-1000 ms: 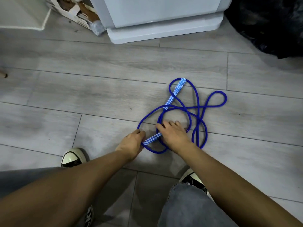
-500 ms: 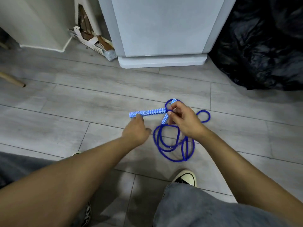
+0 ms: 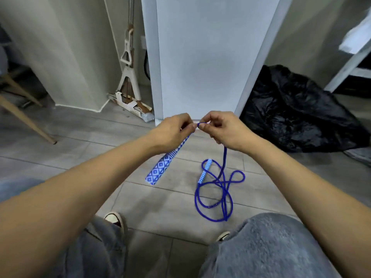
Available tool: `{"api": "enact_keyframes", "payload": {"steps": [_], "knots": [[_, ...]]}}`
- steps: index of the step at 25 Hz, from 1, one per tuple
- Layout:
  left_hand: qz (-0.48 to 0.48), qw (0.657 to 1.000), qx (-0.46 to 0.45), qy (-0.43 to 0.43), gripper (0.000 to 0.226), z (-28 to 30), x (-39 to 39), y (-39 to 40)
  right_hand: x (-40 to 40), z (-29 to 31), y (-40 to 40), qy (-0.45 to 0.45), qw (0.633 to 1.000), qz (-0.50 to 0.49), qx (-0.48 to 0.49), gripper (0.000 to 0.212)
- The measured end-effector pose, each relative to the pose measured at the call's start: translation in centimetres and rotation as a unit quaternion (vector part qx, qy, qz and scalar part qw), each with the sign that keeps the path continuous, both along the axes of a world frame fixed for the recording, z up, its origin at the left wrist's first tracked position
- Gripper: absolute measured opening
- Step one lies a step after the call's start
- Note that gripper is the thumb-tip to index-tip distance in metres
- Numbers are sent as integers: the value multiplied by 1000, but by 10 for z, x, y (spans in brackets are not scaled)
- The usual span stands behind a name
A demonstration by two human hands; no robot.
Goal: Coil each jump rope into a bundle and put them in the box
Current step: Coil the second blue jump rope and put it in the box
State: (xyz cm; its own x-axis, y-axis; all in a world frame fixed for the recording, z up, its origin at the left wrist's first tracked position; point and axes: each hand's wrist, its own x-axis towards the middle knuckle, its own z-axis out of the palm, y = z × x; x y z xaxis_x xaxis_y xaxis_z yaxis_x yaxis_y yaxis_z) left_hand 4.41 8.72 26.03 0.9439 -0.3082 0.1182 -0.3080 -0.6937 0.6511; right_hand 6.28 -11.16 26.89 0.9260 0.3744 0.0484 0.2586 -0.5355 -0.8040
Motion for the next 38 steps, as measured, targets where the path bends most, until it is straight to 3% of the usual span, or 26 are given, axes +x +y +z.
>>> {"api": "enact_keyframes", "payload": {"steps": [4, 6, 9, 13, 15, 18, 22, 26, 30, 34, 38], "knots": [[-25, 999, 6, 47, 12, 20, -19, 41, -11, 40, 22, -31, 988, 46, -148, 13], [29, 999, 4, 28, 10, 27, -16, 64, -12, 59, 25, -46, 982, 23, -180, 14], [117, 984, 129, -46, 11, 35, -11, 105, -14, 77, 19, -49, 983, -9, -174, 16], [230, 957, 176, 20, 8, 29, -14, 155, -13, 105, 15, -81, 973, -69, -204, 15], [225, 965, 117, 64, 9, 29, -16, 160, -15, 116, 15, -139, 962, -142, -186, 17], [175, 970, -83, 147, 22, 43, -24, 140, -24, 113, 30, -183, 955, -225, -63, 19], [102, 916, -306, 239, 29, 60, -33, 103, -34, 93, 72, -172, 962, -212, -7, 20], [96, 906, -343, 229, 35, 71, -33, 81, -34, 85, 95, -135, 968, -212, -9, 26], [124, 905, -335, 232, 31, 75, -29, 78, -41, 69, 115, -111, 982, -145, -37, 39], [115, 909, -317, 243, 28, 73, -28, 77, -44, 58, 126, -78, 967, -212, 115, 20], [114, 899, -332, 260, 25, 70, -31, 76, -46, 53, 130, -116, 962, -210, 128, 12]]}}
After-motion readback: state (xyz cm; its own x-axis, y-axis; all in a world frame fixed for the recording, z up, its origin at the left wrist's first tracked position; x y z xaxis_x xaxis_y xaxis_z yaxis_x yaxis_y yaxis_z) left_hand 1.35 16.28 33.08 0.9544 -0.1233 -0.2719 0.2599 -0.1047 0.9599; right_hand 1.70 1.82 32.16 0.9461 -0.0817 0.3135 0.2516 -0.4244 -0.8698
